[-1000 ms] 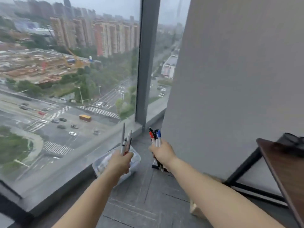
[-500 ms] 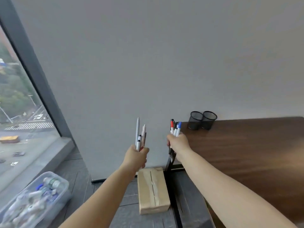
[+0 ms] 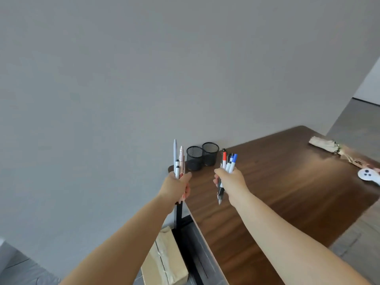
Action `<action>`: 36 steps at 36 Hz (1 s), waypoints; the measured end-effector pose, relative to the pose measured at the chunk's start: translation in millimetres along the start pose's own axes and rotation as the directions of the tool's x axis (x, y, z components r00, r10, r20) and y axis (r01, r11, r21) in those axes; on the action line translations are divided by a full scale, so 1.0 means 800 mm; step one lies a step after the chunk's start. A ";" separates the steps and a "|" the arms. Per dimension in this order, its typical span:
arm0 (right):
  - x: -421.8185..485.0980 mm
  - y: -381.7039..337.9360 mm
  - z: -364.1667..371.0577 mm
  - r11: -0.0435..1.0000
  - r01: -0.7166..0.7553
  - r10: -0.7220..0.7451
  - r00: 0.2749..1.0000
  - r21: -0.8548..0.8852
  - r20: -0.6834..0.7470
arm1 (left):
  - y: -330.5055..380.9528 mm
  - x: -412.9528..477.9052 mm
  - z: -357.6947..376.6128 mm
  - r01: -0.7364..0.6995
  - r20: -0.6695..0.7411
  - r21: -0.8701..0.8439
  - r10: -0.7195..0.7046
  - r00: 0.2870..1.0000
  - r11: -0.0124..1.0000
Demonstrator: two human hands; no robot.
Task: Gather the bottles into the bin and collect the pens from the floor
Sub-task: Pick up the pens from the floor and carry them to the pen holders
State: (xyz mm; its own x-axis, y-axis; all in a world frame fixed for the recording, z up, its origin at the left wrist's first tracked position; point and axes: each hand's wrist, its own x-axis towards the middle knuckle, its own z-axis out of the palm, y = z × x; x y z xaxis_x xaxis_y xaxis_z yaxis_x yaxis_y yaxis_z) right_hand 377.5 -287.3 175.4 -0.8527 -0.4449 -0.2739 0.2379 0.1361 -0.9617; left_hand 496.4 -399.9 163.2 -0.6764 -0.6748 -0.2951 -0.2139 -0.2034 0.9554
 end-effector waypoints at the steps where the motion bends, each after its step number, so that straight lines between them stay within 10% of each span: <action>1: 0.011 -0.003 -0.007 1.000 0.003 -0.003 1.000 0.007 -0.007 | 0.004 0.011 0.012 -0.012 0.005 0.000 0.012 1.000 1.000; 28: 0.460 0.002 0.030 0.972 0.208 -0.174 0.949 -0.109 0.262 | -0.015 0.373 0.147 -0.054 -0.463 0.349 0.222 0.858 0.936; 36: 0.477 0.061 0.042 0.714 0.522 -0.443 0.853 -0.467 0.276 | -0.045 0.398 0.160 -0.036 -0.553 0.424 0.290 0.781 0.905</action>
State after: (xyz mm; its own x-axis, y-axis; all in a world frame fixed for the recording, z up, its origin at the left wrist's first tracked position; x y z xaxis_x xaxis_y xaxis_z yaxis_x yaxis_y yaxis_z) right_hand 78.7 -480.0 23.9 -0.7042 -0.6842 0.1899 -0.4925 0.2779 -0.8248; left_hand 199.0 -516.7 33.8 -0.2011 -0.9783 0.0507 -0.4680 0.1414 0.8723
